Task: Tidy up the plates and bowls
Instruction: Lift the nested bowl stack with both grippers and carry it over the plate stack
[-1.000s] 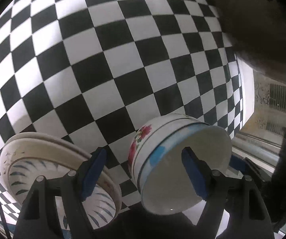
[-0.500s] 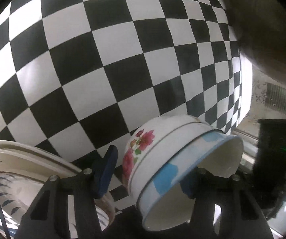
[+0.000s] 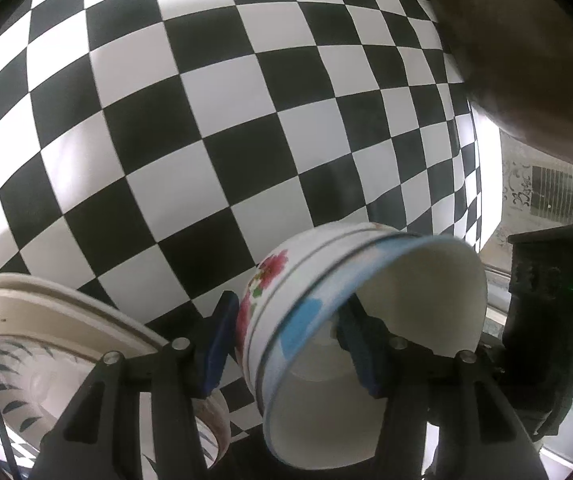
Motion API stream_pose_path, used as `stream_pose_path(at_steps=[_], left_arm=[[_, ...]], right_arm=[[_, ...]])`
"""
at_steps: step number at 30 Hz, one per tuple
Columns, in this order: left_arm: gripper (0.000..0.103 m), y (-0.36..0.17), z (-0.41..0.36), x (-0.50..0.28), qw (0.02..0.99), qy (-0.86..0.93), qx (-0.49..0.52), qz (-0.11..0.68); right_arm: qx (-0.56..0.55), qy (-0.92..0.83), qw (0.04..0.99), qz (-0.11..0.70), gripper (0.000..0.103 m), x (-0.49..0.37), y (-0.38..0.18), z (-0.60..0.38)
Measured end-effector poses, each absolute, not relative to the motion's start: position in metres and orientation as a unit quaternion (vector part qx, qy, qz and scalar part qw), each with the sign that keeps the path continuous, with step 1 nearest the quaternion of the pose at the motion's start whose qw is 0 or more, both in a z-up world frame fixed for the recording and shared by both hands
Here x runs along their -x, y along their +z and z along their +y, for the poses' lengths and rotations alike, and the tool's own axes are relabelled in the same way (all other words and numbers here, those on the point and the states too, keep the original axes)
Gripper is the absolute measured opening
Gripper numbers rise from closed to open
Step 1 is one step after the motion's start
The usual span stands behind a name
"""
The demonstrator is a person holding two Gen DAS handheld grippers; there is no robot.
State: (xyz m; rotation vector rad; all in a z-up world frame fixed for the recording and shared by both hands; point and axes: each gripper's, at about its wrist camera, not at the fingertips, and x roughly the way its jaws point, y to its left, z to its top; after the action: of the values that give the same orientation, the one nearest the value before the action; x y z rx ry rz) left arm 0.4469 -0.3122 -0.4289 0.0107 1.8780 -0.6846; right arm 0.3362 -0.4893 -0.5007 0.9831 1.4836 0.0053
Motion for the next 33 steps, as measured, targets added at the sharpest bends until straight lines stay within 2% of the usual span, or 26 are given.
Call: stream_pose_path(at_steps=[11,22,33], left_arm=[[0.049,-0.406,-0.302,-0.448,0.569,-0.286,0.006,0.771],[0.049,-0.384,-0.278,-0.456,0.598,-0.283,0.025,0.749],[0.049,-0.362,-0.223,-0.455,0.615,-0.265,0.044,0.741]], right_arm=[[-0.402,0.013,0.657,0.638,0.046,-0.354,-0.467,-0.478],[-0.365,0.036,0.68,0.634,0.046,-0.372,-0.435,-0.458],[-0.335,0.069,0.69,0.637,0.045,-0.392,-0.413,-0.411]])
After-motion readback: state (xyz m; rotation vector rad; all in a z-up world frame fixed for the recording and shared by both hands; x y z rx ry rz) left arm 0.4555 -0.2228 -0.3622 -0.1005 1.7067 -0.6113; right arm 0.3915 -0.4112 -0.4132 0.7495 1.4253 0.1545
